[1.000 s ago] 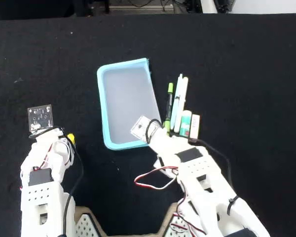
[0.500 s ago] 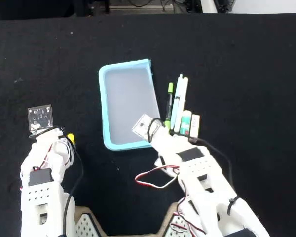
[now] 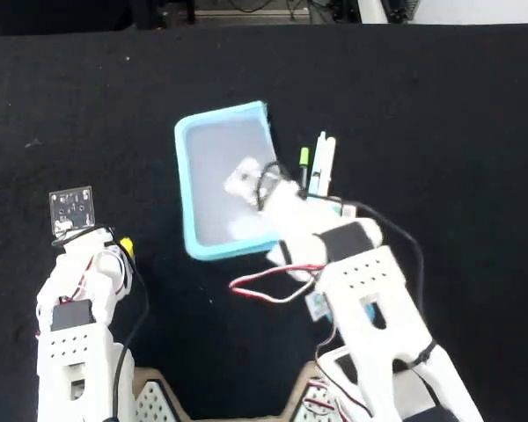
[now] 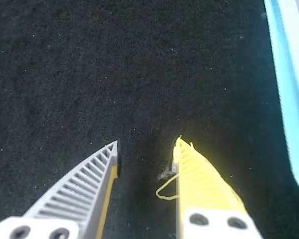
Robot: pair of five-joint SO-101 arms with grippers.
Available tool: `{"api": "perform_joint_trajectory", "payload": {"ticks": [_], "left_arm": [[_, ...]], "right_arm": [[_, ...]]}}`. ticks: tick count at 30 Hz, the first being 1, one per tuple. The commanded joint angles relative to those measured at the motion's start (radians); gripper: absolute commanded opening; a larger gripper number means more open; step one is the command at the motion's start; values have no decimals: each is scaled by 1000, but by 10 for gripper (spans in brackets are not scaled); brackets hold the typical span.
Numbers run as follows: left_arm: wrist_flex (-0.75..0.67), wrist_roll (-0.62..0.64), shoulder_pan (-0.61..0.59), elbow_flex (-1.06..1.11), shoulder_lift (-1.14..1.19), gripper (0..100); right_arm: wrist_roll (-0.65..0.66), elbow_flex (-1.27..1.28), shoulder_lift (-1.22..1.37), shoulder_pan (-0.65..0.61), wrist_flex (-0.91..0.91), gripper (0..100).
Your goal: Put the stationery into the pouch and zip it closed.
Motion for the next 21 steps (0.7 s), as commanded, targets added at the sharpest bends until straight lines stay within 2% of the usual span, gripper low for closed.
{"api": "perform_joint_trajectory", "payload": {"ticks": [1,5,9,14,17,21], "left_arm": [[58,-6,16,-108,3,182],[169,5,18,-182,3,181],[215,77,7,-245,3,182],[316,91,25,-335,3,184],[331,80,96,-325,3,184],[327,-25,179,-274,3,185]], "right_arm": [[-9,-143,-35,-146,49,11],[-9,-202,-31,-296,51,11],[-9,-213,-28,-377,49,11],[-9,-208,-28,-385,49,11],[-9,-213,-33,-385,49,11],[-11,-249,-33,-384,55,11]]}}
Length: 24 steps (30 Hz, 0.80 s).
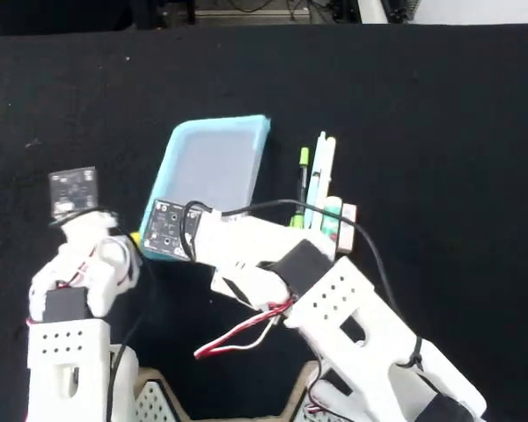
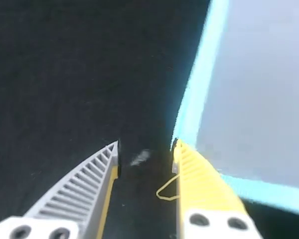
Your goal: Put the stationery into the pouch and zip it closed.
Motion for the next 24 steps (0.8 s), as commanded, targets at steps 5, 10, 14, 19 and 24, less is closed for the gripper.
{"api": "perform_joint_trajectory", "payload": {"ticks": [5,10,14,19,24], "left_arm": [[-92,-72,16,62,3,184],[-129,-71,18,91,3,184],[-126,-48,18,93,3,184],[-124,38,61,93,3,185],[-121,44,154,108,3,185]], "right_arm": [[-17,-186,-36,-11,2,11],[-146,-236,-35,-15,-71,11],[-170,-234,-35,-17,-143,11],[-173,-236,-33,-49,-226,11],[-252,-234,-33,-109,-227,11]]}}
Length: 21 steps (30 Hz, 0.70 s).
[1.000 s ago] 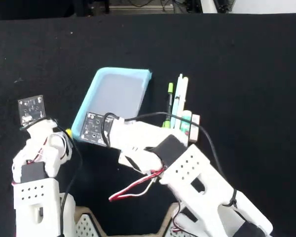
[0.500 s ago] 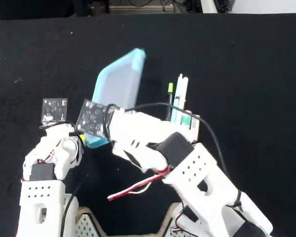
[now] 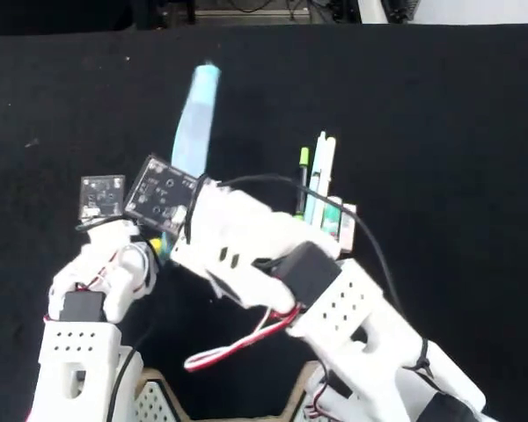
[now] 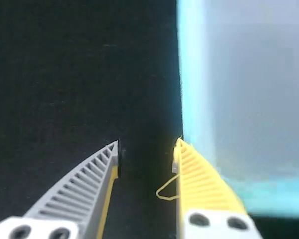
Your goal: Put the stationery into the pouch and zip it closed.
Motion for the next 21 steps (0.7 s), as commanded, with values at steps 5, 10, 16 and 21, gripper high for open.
{"api": "perform_joint_trajectory", "payload": {"ticks": [5,10,16,21], "left_arm": [[-15,14,8,2,3,185],[-21,15,-21,-1,3,185],[-17,11,35,4,3,185],[-23,9,41,27,3,185]], "right_arm": [[-32,-62,-36,52,80,11],[-31,7,-36,117,199,11],[-31,120,-36,115,64,11],[-38,148,-36,110,-158,11]]}}
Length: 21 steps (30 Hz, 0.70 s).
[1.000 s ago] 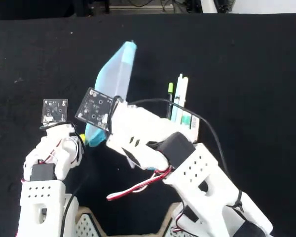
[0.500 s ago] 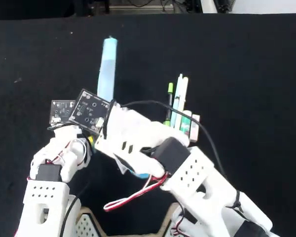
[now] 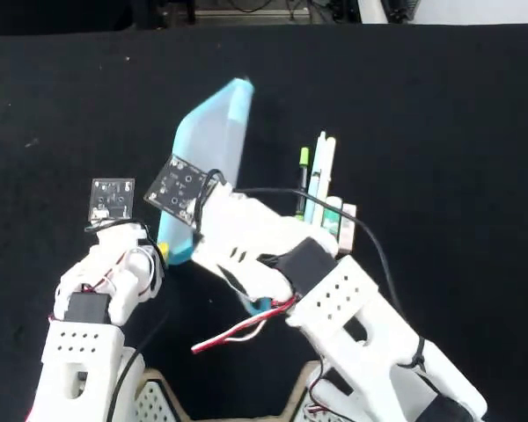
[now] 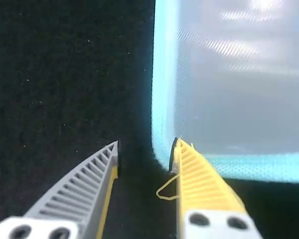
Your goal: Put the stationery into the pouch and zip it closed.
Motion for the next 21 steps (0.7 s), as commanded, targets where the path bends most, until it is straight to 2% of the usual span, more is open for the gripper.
{"api": "perform_joint_trajectory", "payload": {"ticks": [1,4,6,9,13,21], "left_arm": [[-14,2,21,-2,3,185],[-35,8,30,4,3,185],[-68,8,22,24,3,185],[-118,8,22,58,3,185],[-161,8,30,93,3,185],[-160,8,30,94,3,185]], "right_arm": [[-11,-8,-36,9,-157,11],[-14,-13,-36,-20,-247,11],[-66,-13,-36,-38,-282,11],[-150,-5,-36,-48,-279,11],[-164,12,-36,-63,-203,11],[37,97,-36,-95,8,11]]}}
